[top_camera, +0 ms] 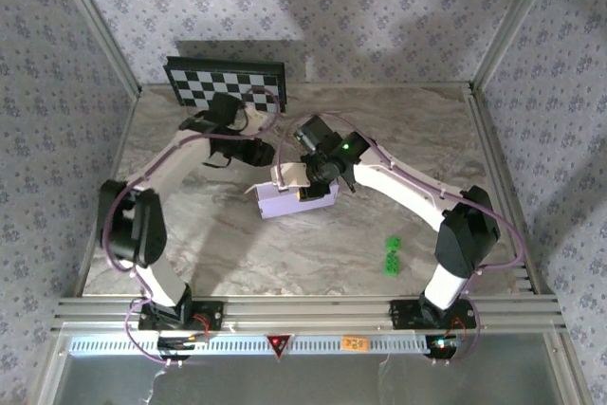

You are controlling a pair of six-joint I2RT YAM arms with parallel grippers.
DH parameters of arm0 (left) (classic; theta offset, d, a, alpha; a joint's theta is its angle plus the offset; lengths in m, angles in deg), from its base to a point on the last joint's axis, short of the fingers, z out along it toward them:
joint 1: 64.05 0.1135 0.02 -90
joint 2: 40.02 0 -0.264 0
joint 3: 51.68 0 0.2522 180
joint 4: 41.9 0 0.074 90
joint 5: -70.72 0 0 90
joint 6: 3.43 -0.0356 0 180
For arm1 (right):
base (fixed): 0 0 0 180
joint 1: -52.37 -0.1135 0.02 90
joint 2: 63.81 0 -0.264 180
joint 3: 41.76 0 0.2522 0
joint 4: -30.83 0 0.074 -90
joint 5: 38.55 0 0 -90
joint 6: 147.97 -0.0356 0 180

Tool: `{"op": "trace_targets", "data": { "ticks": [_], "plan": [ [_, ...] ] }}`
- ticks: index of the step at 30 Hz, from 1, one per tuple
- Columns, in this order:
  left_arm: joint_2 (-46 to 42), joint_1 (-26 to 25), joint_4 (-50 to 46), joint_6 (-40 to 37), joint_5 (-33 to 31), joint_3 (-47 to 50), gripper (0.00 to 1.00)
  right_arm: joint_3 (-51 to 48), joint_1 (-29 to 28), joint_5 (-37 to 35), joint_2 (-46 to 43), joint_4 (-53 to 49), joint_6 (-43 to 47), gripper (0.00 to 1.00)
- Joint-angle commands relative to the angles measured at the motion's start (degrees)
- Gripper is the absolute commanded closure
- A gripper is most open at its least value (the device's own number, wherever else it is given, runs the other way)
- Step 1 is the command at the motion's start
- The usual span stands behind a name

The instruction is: Fold the paper box

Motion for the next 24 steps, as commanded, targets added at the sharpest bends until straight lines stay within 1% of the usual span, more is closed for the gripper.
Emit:
{"op": "trace_targets", "data": {
  "ticks": [1, 3, 4, 5, 7, 10, 13, 16, 21, 24],
  "plan": [
    [-6.57, 2.67, 2.59, 5.96, -1.66, 3.99, 0.58, 2.88, 0.35, -1.11, 2.66, -4.60, -4.00, 0.58],
    [-10.52, 4.21, 3.40, 7.77, -2.16, 6.76, 0.56, 3.41, 0.25, -1.72, 3.63, -4.89, -5.43, 0.58],
    [-12.32, 4.55, 2.84, 8.57, -4.19, 7.59, 0.55, 3.46, 0.21, -1.67, 3.97, -4.82, -6.16, 0.58],
    [-13.61, 4.62, 1.19, 8.61, -6.30, 7.98, 0.54, 3.46, 0.10, -1.50, 4.28, -4.76, -6.69, 0.58],
    [-15.34, 4.66, -1.81, 8.14, -7.84, 8.08, 0.53, 3.54, 0.04, -1.15, 4.78, -4.90, -7.58, 0.58],
    [-17.51, 4.68, -3.79, 7.86, -6.77, 9.17, 0.50, 3.71, 0.19, -1.32, 5.66, -5.89, -9.25, 0.56],
    [-19.96, 4.66, -3.42, 8.50, -4.76, 11.14, 0.47, 3.51, 0.76, -0.03, 5.90, -6.89, -10.17, 0.51],
    [-21.96, 4.66, -3.47, 9.03, -2.67, 11.99, 0.44, 2.77, 1.08, 0.39, 5.22, -5.85, -10.29, 0.45],
    [-23.56, 4.24, -4.86, 8.91, 1.12, 11.43, 0.40, 2.41, 1.18, -0.08, 3.83, -5.07, -10.89, 0.28],
    [-24.46, 3.63, -7.60, 8.91, 1.84, 11.22, 0.38, 2.25, 1.52, 0.22, 2.75, -4.43, -11.46, 0.23]
  ]
}}
